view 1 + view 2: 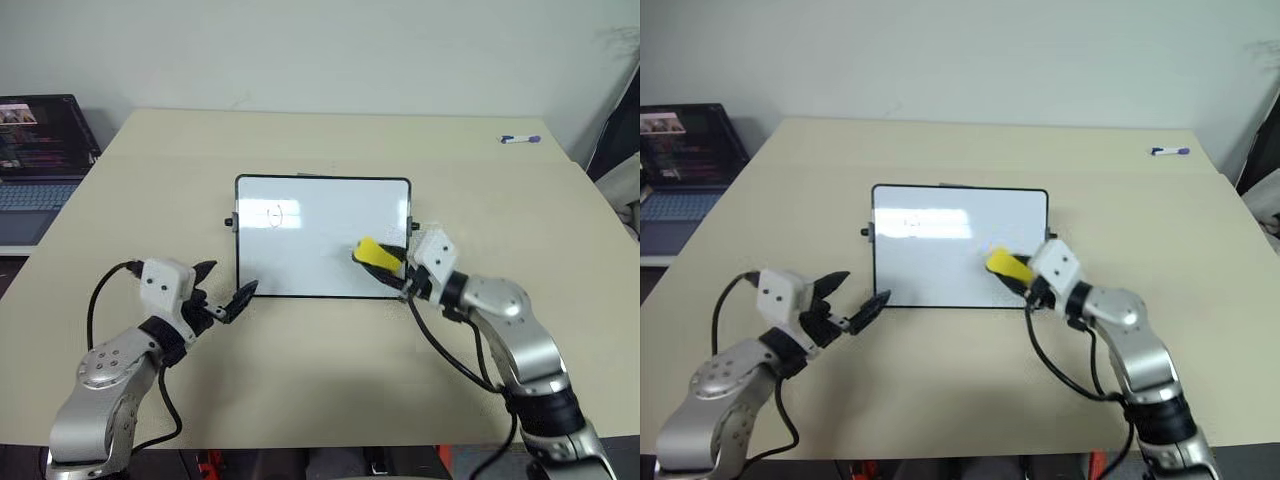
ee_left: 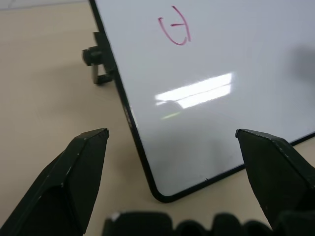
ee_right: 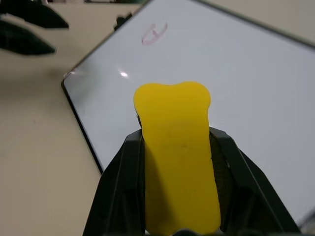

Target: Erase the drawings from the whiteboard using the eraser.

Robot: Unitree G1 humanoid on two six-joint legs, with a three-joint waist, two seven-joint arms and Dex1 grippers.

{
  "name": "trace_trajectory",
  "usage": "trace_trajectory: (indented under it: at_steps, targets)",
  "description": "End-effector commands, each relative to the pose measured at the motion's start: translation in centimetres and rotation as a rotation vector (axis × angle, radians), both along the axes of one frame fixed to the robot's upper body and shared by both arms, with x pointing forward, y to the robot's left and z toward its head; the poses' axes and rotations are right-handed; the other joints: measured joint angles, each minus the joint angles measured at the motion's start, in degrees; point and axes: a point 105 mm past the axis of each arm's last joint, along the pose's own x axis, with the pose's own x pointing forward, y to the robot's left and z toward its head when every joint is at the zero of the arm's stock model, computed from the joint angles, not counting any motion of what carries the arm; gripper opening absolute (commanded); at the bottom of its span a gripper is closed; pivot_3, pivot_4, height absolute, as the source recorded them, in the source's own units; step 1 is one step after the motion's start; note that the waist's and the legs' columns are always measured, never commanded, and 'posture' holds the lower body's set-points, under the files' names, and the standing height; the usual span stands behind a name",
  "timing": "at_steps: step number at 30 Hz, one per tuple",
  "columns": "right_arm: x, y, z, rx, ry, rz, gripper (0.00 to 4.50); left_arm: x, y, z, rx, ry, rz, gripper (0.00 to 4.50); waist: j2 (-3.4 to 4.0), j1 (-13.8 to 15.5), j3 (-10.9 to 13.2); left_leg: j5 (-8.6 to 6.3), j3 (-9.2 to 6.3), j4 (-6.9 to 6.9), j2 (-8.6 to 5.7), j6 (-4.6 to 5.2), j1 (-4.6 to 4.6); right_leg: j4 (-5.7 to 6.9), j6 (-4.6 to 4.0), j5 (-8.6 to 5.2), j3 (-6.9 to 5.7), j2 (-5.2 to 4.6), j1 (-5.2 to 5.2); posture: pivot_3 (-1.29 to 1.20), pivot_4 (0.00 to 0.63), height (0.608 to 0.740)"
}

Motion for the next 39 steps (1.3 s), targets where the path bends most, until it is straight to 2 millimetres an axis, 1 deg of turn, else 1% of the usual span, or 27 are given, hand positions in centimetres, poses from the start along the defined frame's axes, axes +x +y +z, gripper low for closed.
trace_trajectory:
  at_steps: [1,3,9,13,15,18,20,24,29,32,34,36,37,39]
  targets:
    - [-1.2,0.3,1.0,0.072,-0.022,-0.005,1.31,0.4,0.4,2.0,0.005,-0.085,0.022,4.50,0.00,-0.23,0.00,0.00,0.02,0.00,0.00,0.00,0.01,0.01,0.14,-0.08,0.03,0.01,0.00,0.00,0.150,0.740]
    - [-1.4,0.5,0.9,0.077,-0.027,-0.002,1.31,0.6,0.4,2.2,-0.001,-0.093,0.031,4.50,0.00,-0.36,0.00,0.00,0.06,0.00,0.01,0.00,0.06,0.02,0.17,-0.10,0.08,0.03,0.00,0.00,0.150,0.740]
    - [-0.3,1.6,2.1,0.110,-0.073,-0.022,1.31,0.9,0.4,2.9,-0.008,-0.123,0.084,4.50,0.00,-0.28,0.00,0.00,0.08,0.02,0.01,-0.01,0.07,0.02,0.19,-0.11,0.10,0.04,0.01,0.00,0.150,0.740]
    - [0.1,2.2,2.6,0.113,-0.086,-0.007,1.31,0.9,0.3,3.0,-0.012,-0.126,0.099,4.50,-0.01,-0.13,0.00,0.00,0.06,0.01,0.00,-0.02,0.04,0.00,0.15,-0.08,0.09,0.03,0.01,0.00,0.150,0.740]
    - [0.1,2.6,2.6,0.096,-0.094,0.017,1.31,0.8,0.1,2.9,-0.010,-0.122,0.101,4.50,-0.01,-0.13,0.00,-0.01,0.06,0.01,0.00,-0.03,0.03,0.00,-0.03,0.02,0.10,0.03,0.01,0.00,0.150,0.740]
    - [0.6,3.5,2.7,0.043,-0.123,0.040,1.31,0.5,0.2,2.5,0.000,-0.107,0.107,4.50,-0.01,-0.13,0.00,-0.01,0.07,0.02,-0.01,-0.04,0.04,0.00,-0.05,0.03,0.11,0.03,0.01,0.00,0.150,0.740]
    - [1.6,4.5,3.1,-0.022,-0.177,0.053,1.31,0.4,0.6,2.2,0.022,-0.093,0.121,4.50,0.00,-0.40,0.00,-0.02,0.09,0.01,0.00,-0.03,0.07,0.01,-0.04,0.03,0.12,0.03,0.01,0.00,0.150,0.740]
    - [4.0,7.3,4.7,-0.082,-0.255,0.080,1.31,0.5,1.2,1.6,0.047,-0.060,0.145,4.50,0.00,-0.44,0.00,-0.01,0.08,0.02,0.03,-0.03,0.10,0.06,-0.06,0.04,0.12,0.12,-0.02,0.00,0.150,0.740]
    - [6.3,11.2,5.9,-0.185,-0.318,0.132,1.31,1.0,1.1,1.2,0.058,-0.039,0.130,4.50,0.00,-0.31,0.00,-0.01,0.06,0.01,0.02,-0.03,0.05,0.05,-0.09,0.05,0.11,0.11,-0.04,0.00,0.150,0.740]
    - [7.7,12.7,6.3,-0.251,-0.352,0.136,1.31,1.3,0.9,1.5,0.048,-0.048,0.118,4.50,-0.01,-0.18,0.00,-0.02,0.05,0.01,0.02,-0.04,-0.02,0.04,-0.11,0.06,0.08,0.07,-0.07,0.00,0.150,0.740]
    - [8.7,13.2,6.5,-0.291,-0.370,0.129,1.31,1.3,0.7,1.5,0.050,-0.048,0.107,4.50,-0.01,-0.16,0.00,-0.02,0.06,0.01,0.00,-0.05,-0.04,0.05,-0.12,0.07,0.07,0.00,-0.10,0.00,0.150,0.740]
    - [9.5,13.4,6.2,-0.345,-0.386,0.125,1.31,1.3,0.5,1.5,0.054,-0.046,0.097,4.50,-0.01,-0.19,0.00,-0.03,0.07,0.01,0.00,-0.06,-0.05,0.06,-0.12,0.07,0.07,-0.02,-0.10,0.00,0.150,0.740]
    - [9.9,13.5,5.8,-0.388,-0.388,0.129,1.31,1.3,0.4,1.5,0.052,-0.046,0.086,4.50,-0.01,-0.19,0.00,-0.03,0.06,0.01,-0.01,-0.06,-0.05,0.06,-0.13,0.08,0.05,-0.03,-0.11,0.00,0.150,0.740]
    - [10.1,13.4,4.5,-0.475,-0.362,0.179,1.31,1.3,0.0,1.5,0.051,-0.042,0.063,4.50,-0.01,-0.26,0.00,-0.03,0.06,0.01,-0.01,-0.06,-0.05,0.07,-0.13,0.08,0.05,-0.04,-0.11,0.00,0.150,0.740]
